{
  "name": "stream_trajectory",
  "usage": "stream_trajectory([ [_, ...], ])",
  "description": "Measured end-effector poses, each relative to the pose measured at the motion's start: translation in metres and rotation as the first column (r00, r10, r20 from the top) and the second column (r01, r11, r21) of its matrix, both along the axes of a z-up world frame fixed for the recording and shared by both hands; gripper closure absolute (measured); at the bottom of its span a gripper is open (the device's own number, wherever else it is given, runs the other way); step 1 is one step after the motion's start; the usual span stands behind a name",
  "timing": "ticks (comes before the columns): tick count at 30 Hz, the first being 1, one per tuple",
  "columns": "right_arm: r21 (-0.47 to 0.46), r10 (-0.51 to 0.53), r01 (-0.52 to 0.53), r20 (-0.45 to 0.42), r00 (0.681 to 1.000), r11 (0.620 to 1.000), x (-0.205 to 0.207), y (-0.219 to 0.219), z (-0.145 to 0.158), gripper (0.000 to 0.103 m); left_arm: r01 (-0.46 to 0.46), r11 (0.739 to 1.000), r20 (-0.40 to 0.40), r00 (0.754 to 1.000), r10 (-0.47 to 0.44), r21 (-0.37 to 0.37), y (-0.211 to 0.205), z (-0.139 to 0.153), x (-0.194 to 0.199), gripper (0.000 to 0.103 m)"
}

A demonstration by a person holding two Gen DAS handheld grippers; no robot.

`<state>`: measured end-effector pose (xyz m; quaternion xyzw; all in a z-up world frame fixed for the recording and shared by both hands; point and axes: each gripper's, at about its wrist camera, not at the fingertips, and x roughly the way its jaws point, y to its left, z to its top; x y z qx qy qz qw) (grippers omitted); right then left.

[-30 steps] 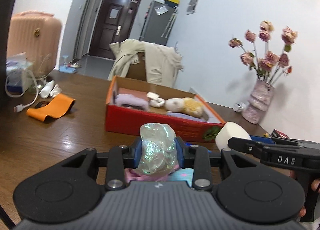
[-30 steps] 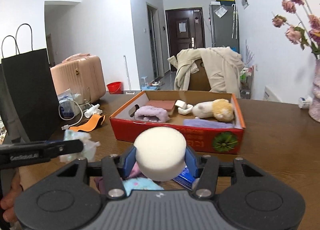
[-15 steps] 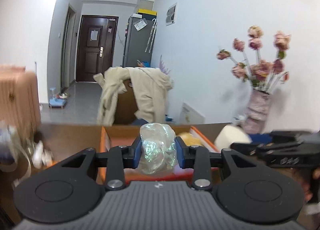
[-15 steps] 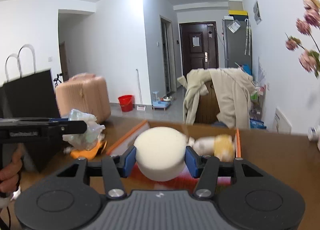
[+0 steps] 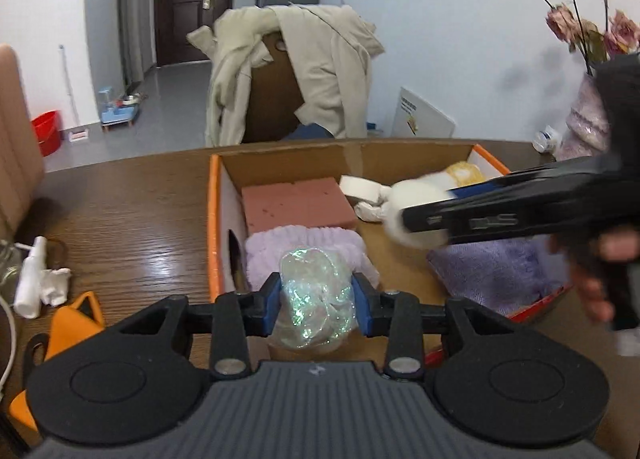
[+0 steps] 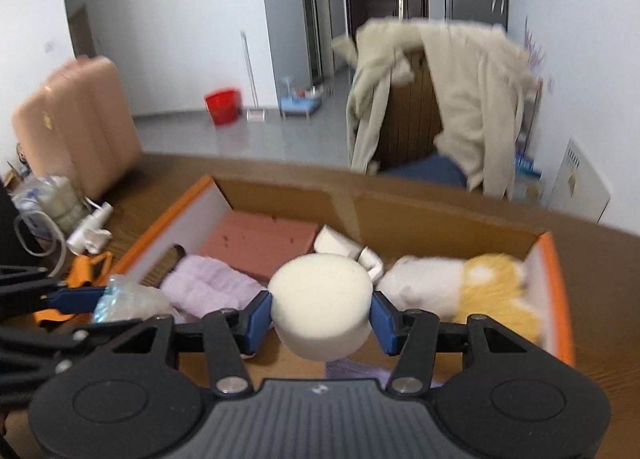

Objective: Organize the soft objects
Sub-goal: 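Carry both balls into the red box and open both tools, then move both tools back over the blue tissue pack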

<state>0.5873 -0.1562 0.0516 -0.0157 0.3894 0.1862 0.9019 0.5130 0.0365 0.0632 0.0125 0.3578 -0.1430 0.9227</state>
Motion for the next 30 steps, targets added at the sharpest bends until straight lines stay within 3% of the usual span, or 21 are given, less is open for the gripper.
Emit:
stream_trajectory([
  [4,-0.003,-0.010,0.010,-0.064,0.998,1.000,0.012,0.009,-0.024,0.049,0.028,0.999,-0.035,0.999,-0.027,0.031,0.001,-0.015,0.004,0.056],
  [7,-0.015,-0.015,0.014,-0.094,0.995,1.000,0.022,0.012,-0.034,0.047,0.014,1.000,-0.013,1.000,-0.014,0.018,0.006,-0.016,0.002,0.053],
  [10,-0.010,-0.026,0.025,-0.099,0.995,1.000,0.023,0.010,-0.031,0.041,-0.012,1.000,0.027,1.000,0.011,0.021,0.005,-0.008,-0.004,0.032],
  [18,0.008,-0.034,0.034,0.033,0.999,0.999,-0.012,-0.016,0.031,0.039,-0.047,0.999,0.102,0.994,0.045,0.016,0.011,0.039,-0.032,0.032],
  [25,0.015,-0.019,0.016,0.179,0.984,1.000,-0.092,-0.054,0.098,0.033,-0.116,0.993,0.246,0.962,0.117,-0.019,0.023,0.097,-0.095,0.031],
  [30,0.013,-0.020,0.018,0.262,0.965,1.000,-0.142,-0.072,0.128,0.031,-0.125,0.992,0.311,0.942,0.128,-0.031,0.015,0.126,-0.134,0.029],
])
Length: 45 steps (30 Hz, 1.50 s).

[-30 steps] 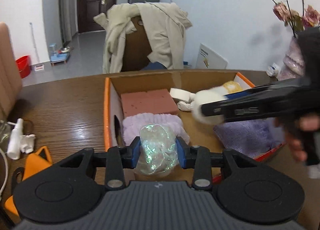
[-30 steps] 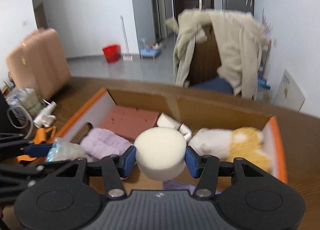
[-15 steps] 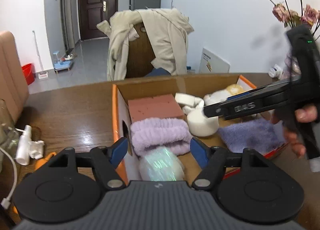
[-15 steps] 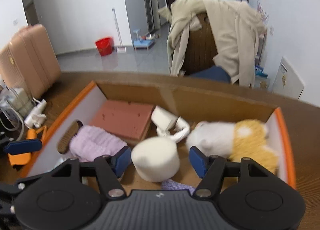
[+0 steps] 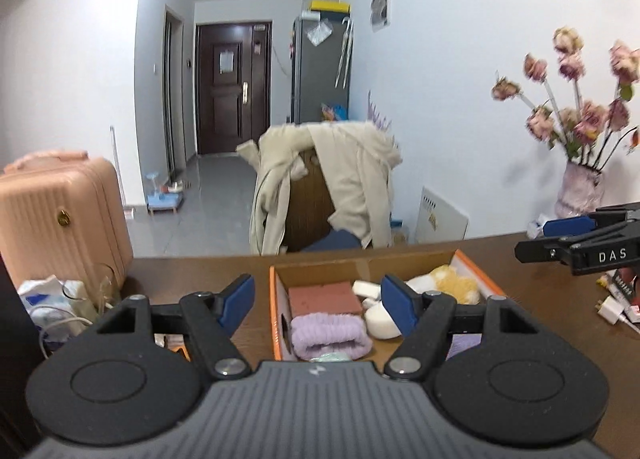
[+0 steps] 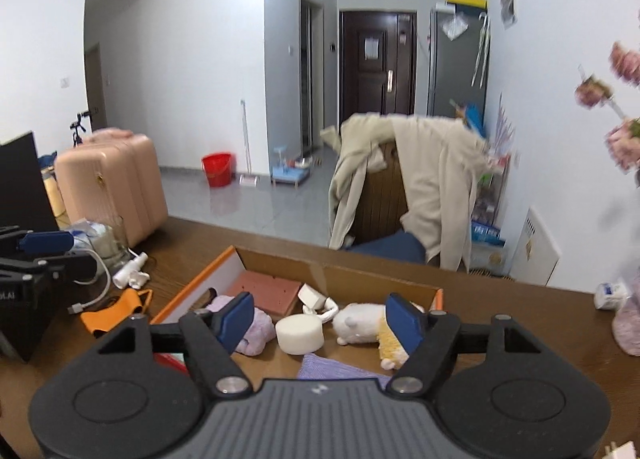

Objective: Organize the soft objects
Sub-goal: 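Move both tools back over the blue tissue pack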

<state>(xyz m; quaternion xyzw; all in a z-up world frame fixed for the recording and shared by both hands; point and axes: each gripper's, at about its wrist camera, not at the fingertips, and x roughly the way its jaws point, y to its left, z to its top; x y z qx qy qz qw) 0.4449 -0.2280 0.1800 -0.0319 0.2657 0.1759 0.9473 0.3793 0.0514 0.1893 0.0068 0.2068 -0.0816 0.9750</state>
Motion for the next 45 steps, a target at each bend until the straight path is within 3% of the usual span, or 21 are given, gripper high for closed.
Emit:
stream_trajectory([
  [6,0.036,0.013,-0.016,0.066,0.998,0.999,-0.058,-0.015,0.013,0.028,0.000,1.000,0.078,0.997,0.001,-0.015,-0.011,0.012,-0.060,0.020],
  [9,0.061,0.050,-0.056,0.099,0.994,0.997,-0.097,-0.018,0.003,0.026,0.018,0.999,0.101,0.995,-0.015,-0.028,-0.019,0.006,-0.095,0.018],
  [13,0.071,0.108,-0.118,0.129,0.986,0.990,-0.146,-0.021,-0.010,0.022,0.025,1.000,0.134,0.991,-0.027,0.018,-0.035,-0.006,-0.131,0.013],
  [17,0.064,0.115,-0.127,0.165,0.980,0.990,-0.185,-0.023,-0.022,0.018,0.045,0.999,0.164,0.985,-0.047,0.011,-0.043,-0.018,-0.168,0.006],
  [24,0.087,0.077,-0.093,0.170,0.982,0.992,-0.233,-0.032,-0.059,0.015,0.061,0.997,0.090,0.994,-0.056,-0.051,-0.039,-0.058,-0.203,0.002],
  [29,0.124,0.067,-0.077,0.086,0.994,0.989,-0.247,-0.035,-0.097,0.015,0.033,0.993,-0.012,0.999,-0.034,-0.115,-0.033,-0.090,-0.203,0.002],
  [45,0.133,0.003,0.009,-0.093,0.996,0.991,-0.186,-0.024,-0.144,0.015,0.049,0.993,-0.153,0.986,-0.066,-0.110,-0.042,-0.131,-0.134,0.002],
])
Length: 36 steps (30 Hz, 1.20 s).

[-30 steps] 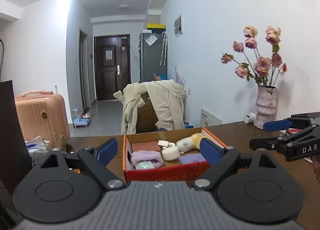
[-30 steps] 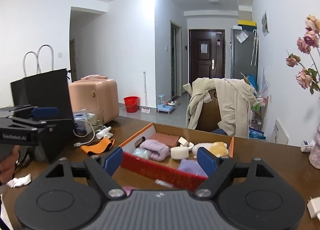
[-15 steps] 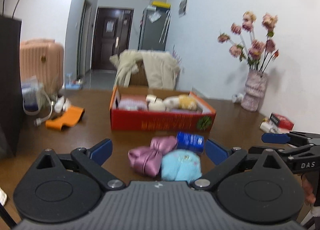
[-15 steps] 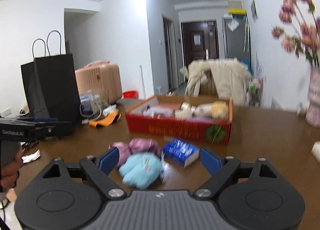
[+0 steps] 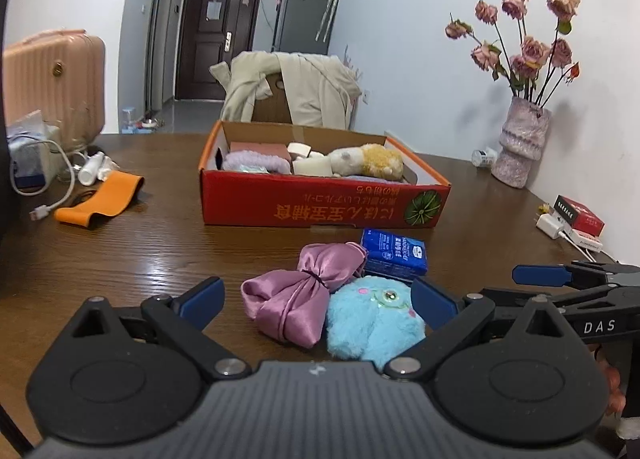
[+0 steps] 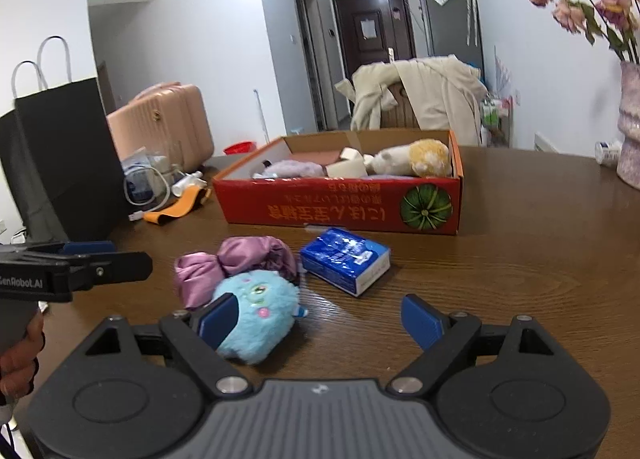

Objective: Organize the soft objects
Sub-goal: 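Grasp the blue tissue pack with both tools and lift it, then carry the tissue pack into the red box and open both tools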

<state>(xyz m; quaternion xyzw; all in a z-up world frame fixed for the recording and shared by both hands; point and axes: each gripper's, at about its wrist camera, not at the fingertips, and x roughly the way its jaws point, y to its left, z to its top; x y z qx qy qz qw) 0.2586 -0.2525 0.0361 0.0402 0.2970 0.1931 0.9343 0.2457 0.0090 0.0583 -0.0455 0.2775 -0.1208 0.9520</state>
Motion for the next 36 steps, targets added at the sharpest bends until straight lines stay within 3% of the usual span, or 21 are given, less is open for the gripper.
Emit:
stream_trajectory([
  [7,0.016,-0.043,0.044,-0.048,0.998,0.999,0.043,0.000,-0.010,0.017,0.041,0.999,-0.020,0.999,-0.041,-0.008,-0.012,-0.003,0.053,0.002],
  [9,0.025,-0.049,0.050,-0.058,0.997,0.998,0.055,0.002,-0.013,0.022,0.063,0.998,-0.033,0.997,-0.064,-0.020,-0.018,-0.001,0.073,0.006],
  [12,0.060,-0.058,0.062,-0.078,0.995,0.996,0.075,0.002,-0.021,0.031,0.146,0.987,-0.065,0.987,-0.150,-0.059,-0.029,-0.001,0.110,0.026],
  [14,0.113,-0.070,0.083,-0.114,0.991,0.990,0.091,-0.002,-0.029,0.043,0.182,0.982,-0.125,0.974,-0.187,-0.047,-0.039,-0.008,0.138,0.053],
  [15,0.142,-0.079,0.100,-0.146,0.986,0.985,0.099,-0.004,-0.034,0.051,0.191,0.981,-0.162,0.968,-0.194,-0.031,-0.045,-0.013,0.152,0.058],
  [19,0.190,-0.099,0.138,-0.202,0.974,0.972,0.121,-0.007,-0.049,0.058,0.204,0.976,-0.304,0.928,-0.216,-0.071,-0.054,-0.038,0.186,0.067],
  [21,0.208,-0.110,0.154,-0.208,0.972,0.966,0.126,-0.010,-0.055,0.063,0.206,0.972,-0.317,0.920,-0.232,-0.114,-0.053,-0.045,0.188,0.068],
  [23,0.219,-0.118,0.159,-0.192,0.974,0.963,0.127,-0.013,-0.058,0.068,0.221,0.964,-0.309,0.916,-0.257,-0.146,-0.052,-0.047,0.187,0.081],
  [30,0.242,-0.119,0.161,-0.179,0.977,0.957,0.129,-0.017,-0.062,0.071,0.215,0.962,-0.293,0.921,-0.258,-0.170,-0.056,-0.050,0.184,0.083],
  [34,0.264,-0.116,0.164,-0.187,0.975,0.950,0.126,-0.022,-0.056,0.077,0.194,0.966,-0.290,0.927,-0.238,-0.171,-0.058,-0.037,0.172,0.083],
  [36,0.260,-0.123,0.159,-0.149,0.981,0.952,0.116,-0.023,-0.043,0.078,0.195,0.963,-0.254,0.937,-0.239,-0.188,-0.057,-0.023,0.157,0.083],
])
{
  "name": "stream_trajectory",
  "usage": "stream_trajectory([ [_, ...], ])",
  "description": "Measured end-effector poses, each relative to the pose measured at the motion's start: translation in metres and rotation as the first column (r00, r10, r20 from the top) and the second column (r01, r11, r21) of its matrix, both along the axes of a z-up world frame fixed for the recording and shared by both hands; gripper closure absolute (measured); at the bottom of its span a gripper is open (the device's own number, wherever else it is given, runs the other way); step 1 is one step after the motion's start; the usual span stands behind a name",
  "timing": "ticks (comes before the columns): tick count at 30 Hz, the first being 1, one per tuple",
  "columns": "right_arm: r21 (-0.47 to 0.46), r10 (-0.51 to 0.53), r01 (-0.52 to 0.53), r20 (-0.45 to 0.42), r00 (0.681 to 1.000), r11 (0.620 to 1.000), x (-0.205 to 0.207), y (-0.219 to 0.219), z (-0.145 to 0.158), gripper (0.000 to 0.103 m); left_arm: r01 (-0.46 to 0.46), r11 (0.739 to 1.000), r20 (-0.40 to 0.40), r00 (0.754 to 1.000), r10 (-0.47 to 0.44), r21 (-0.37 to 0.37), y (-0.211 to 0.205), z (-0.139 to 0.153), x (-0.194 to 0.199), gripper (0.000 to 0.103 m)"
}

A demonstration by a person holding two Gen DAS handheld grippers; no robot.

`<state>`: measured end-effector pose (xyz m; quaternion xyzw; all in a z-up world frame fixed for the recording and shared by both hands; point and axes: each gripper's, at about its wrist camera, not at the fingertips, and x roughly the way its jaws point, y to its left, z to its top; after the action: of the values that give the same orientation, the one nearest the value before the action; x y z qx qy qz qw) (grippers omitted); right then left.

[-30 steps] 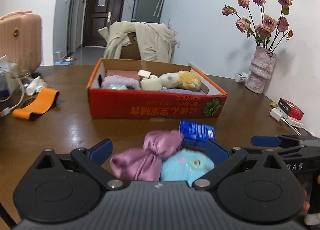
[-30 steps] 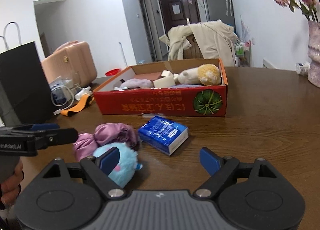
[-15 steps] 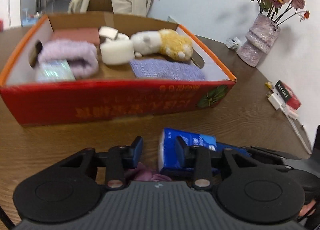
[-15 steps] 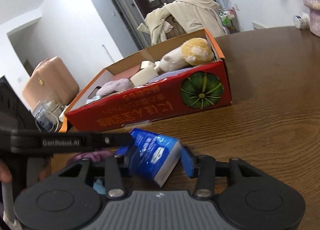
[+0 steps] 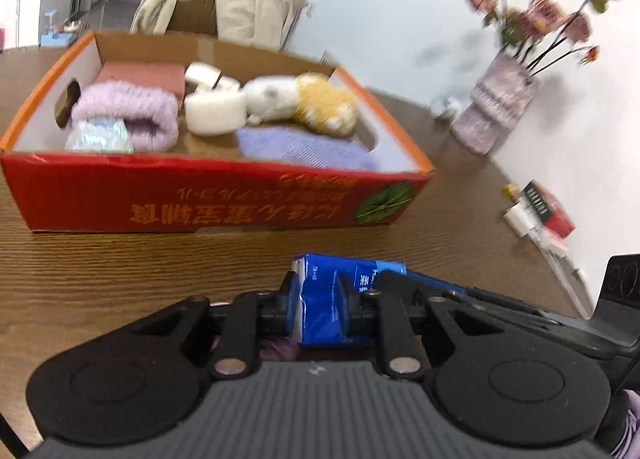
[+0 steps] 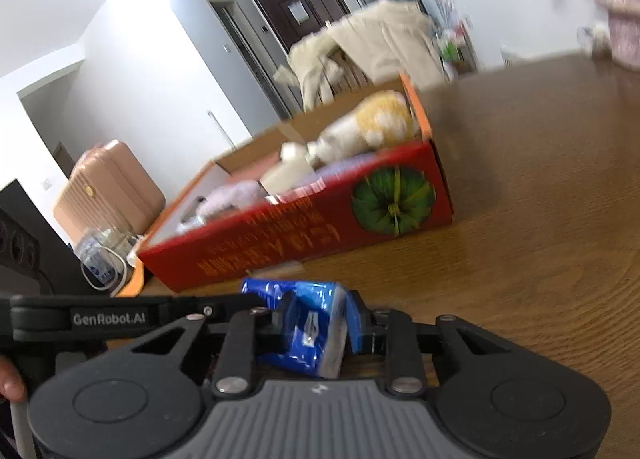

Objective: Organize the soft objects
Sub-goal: 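Carry the tissue pack into the red box and open both tools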

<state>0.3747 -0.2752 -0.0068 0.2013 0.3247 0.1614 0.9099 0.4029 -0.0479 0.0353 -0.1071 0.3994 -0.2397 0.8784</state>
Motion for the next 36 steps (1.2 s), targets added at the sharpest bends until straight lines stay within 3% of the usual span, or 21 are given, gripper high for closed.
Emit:
stream_trajectory([
  [8,-0.019,0.022,-0.019,0.166,0.986,1.000,-0.052,-0.001,0.061,0.078,-0.033,0.996,0.147,0.988,0.044,-0.078,0.009,0.050,-0.060,0.083],
  [12,-0.037,0.029,-0.022,0.197,0.980,0.999,-0.056,0.001,0.075,0.078,-0.046,0.995,0.158,0.986,0.061,-0.093,0.009,0.059,-0.061,0.083],
  [16,-0.052,0.034,-0.023,0.213,0.977,0.998,-0.037,0.002,0.088,0.078,-0.052,0.994,0.182,0.981,0.069,-0.095,0.007,0.071,-0.034,0.083],
  [19,-0.064,0.041,-0.029,0.194,0.980,0.998,0.008,0.001,0.098,0.078,-0.061,0.995,0.159,0.985,0.072,-0.073,0.000,0.080,0.021,0.083],
  [22,-0.070,0.050,-0.043,0.103,0.993,0.997,0.075,0.000,0.100,0.078,-0.076,0.994,0.085,0.993,0.082,-0.077,-0.002,0.074,0.085,0.083],
  [26,-0.141,0.036,-0.033,0.021,0.999,0.990,0.154,0.007,0.090,0.077,-0.099,0.989,-0.044,0.995,0.095,-0.113,0.000,0.046,0.166,0.083],
  [27,-0.188,0.033,-0.031,0.007,0.999,0.982,0.171,0.013,0.085,0.077,-0.107,0.990,-0.068,0.993,0.101,-0.093,-0.003,0.036,0.183,0.083],
  [31,-0.308,0.015,-0.053,-0.124,0.992,0.950,0.230,0.036,0.054,0.081,-0.140,0.990,-0.145,0.979,0.143,0.036,-0.012,0.000,0.223,0.090],
  [33,-0.331,0.024,-0.090,-0.199,0.980,0.939,0.245,0.042,0.036,0.083,-0.124,0.992,-0.168,0.977,0.128,0.037,-0.009,-0.013,0.228,0.090],
  [36,-0.341,0.025,-0.093,-0.199,0.980,0.936,0.247,0.043,0.022,0.083,-0.118,0.993,-0.178,0.977,0.118,0.013,-0.005,-0.014,0.229,0.087],
])
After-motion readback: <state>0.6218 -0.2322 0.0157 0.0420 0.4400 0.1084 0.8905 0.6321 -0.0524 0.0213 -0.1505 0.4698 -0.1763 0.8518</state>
